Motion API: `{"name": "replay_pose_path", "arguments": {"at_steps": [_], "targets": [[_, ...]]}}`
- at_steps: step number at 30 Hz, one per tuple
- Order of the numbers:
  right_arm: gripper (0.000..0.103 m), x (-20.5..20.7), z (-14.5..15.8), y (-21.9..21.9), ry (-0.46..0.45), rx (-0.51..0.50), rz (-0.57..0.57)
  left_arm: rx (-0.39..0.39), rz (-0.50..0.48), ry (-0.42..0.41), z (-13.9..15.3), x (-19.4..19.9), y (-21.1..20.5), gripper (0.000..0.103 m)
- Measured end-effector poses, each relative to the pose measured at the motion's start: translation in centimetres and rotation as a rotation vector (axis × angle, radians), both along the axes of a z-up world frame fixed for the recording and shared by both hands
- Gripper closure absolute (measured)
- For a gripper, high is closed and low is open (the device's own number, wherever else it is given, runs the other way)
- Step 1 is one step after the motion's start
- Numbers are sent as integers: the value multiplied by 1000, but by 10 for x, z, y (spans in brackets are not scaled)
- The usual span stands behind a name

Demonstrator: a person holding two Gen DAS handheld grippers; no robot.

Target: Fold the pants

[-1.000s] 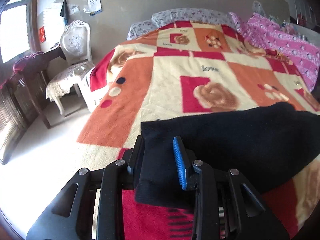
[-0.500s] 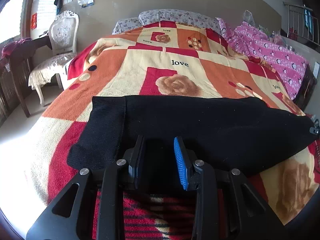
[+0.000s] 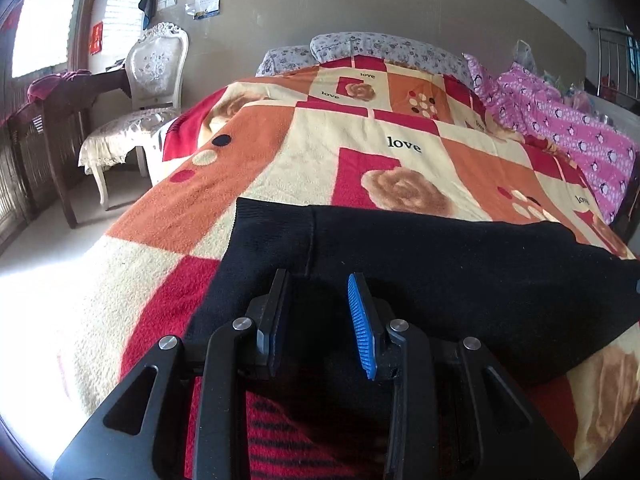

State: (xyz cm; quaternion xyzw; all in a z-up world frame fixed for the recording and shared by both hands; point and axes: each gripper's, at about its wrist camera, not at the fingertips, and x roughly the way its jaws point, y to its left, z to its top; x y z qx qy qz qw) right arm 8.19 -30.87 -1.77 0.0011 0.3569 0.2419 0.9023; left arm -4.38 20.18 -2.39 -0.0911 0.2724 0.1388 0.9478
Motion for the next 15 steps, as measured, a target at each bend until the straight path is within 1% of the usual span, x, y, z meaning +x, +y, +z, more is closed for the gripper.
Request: {"name": "replay_pose_path", "arguments": {"at_steps": [2,4,6,8,9,10,12,13,14,15], "targets": [[76,-2,-2,0,-13,22,9,16,9,8,1,3,-2,73],[69,-5,-3,1,-29,35,17,20,14,11,1,6,-1,72],[66,-7,-5,5,-47,26,13,14,26,19,3,8,1,73],[57,-10,-4,10,-51,27,19,12,70,38,7,10,5,73],[48,-10,-4,13,-49,31,37,-2,93,49,10,9,5,73],[42,-14,-3,15,-50,28,50,-18,108,42,17,5,3,73],[39,-18,-3,22,-66,-10,61,-45,64,-8,30,-4,-7,73],[39,-20,-4,24,-78,-28,58,-43,38,-24,37,-5,-14,73],[38,-22,-5,25,-88,-40,54,-37,24,-25,40,-3,-19,73],[38,-23,-6,27,-99,-42,45,-34,16,-8,41,4,-20,73]]}}
